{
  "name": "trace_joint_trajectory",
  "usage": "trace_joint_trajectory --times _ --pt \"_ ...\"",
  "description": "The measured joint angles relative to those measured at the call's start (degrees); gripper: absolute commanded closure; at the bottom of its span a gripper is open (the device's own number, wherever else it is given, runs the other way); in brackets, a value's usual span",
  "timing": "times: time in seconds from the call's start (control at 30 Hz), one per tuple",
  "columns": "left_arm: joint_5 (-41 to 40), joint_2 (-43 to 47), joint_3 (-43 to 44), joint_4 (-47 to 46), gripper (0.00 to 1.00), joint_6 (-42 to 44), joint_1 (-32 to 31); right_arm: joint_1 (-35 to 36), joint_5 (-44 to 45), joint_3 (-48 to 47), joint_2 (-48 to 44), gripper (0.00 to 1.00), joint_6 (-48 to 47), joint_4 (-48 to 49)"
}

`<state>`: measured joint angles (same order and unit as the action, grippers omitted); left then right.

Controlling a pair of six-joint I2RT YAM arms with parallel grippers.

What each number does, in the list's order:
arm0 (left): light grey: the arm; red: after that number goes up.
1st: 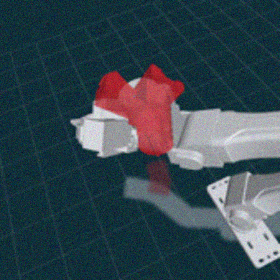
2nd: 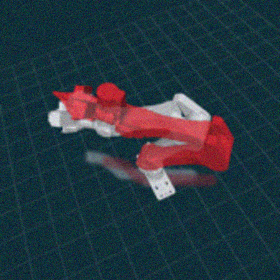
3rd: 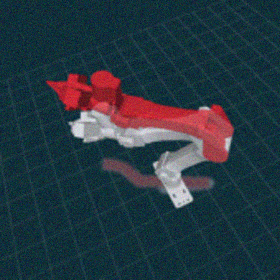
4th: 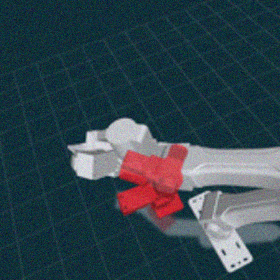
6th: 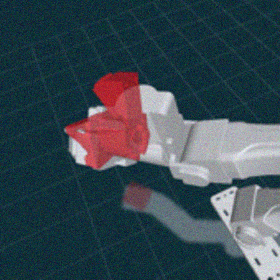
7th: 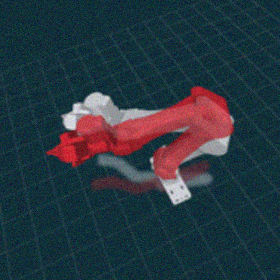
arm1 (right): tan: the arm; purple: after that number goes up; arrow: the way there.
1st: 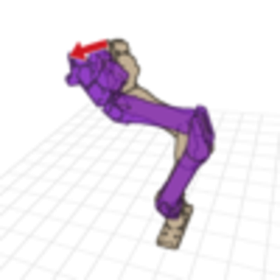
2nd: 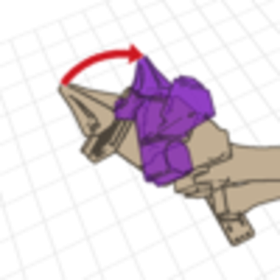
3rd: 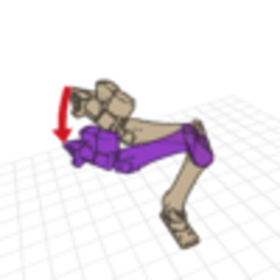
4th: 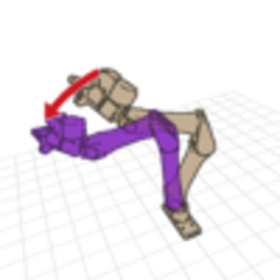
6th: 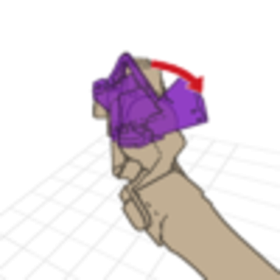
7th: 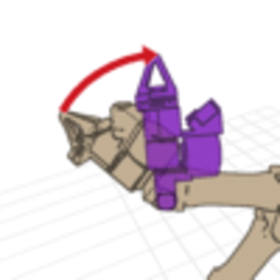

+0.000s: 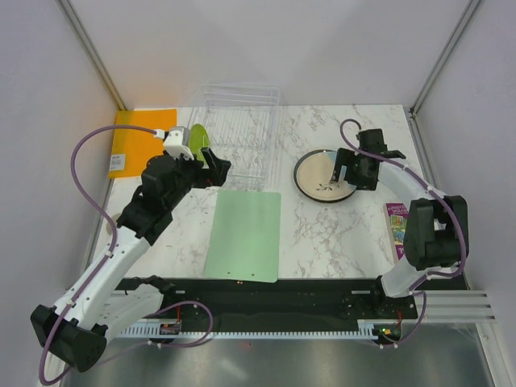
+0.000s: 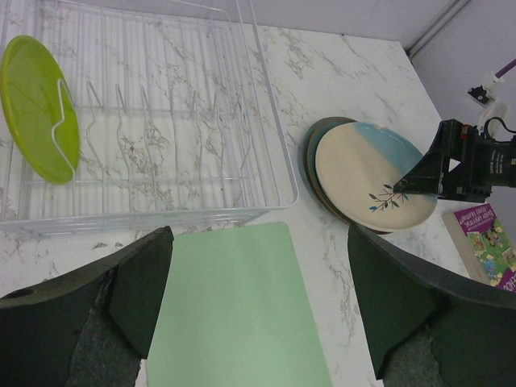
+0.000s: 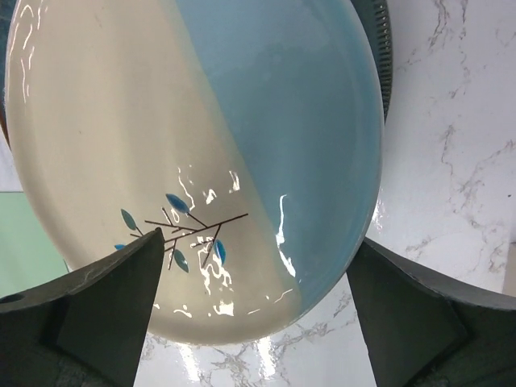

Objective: Unload the plates from the dish rack

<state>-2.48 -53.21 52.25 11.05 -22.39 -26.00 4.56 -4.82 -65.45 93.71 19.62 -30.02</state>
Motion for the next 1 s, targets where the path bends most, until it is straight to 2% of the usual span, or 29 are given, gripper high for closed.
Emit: trace_joint_trajectory --times 0.33,0.4,0.57,0.8,1.0 --pt "0.0 -0.04 -0.13 1.05 0.06 0.0 0.0 1.36 5.38 -2.27 2.27 0.02 -0.57 -2.71" --pt "-0.13 -0.17 -0.13 1.14 0.03 0.0 0.0 1.36 5.75 -2.4 2.47 0.02 -0.61 -2.78" --pt "-4.31 -2.54 0.15 1.44 0.01 1.62 0.33 1.51 7.3 -2.43 2.01 0.02 -0.61 -3.06" --pt "-15.15 -17.05 5.44 -0.42 0.06 8.2 5.01 1.51 8.17 -2.43 -8.37 0.02 -0.57 -4.74" --pt "-18.4 -30.8 12.17 -3.06 0.06 12.52 8.63 1.51 8.07 -2.43 -16.06 0.02 -0.57 -5.42"
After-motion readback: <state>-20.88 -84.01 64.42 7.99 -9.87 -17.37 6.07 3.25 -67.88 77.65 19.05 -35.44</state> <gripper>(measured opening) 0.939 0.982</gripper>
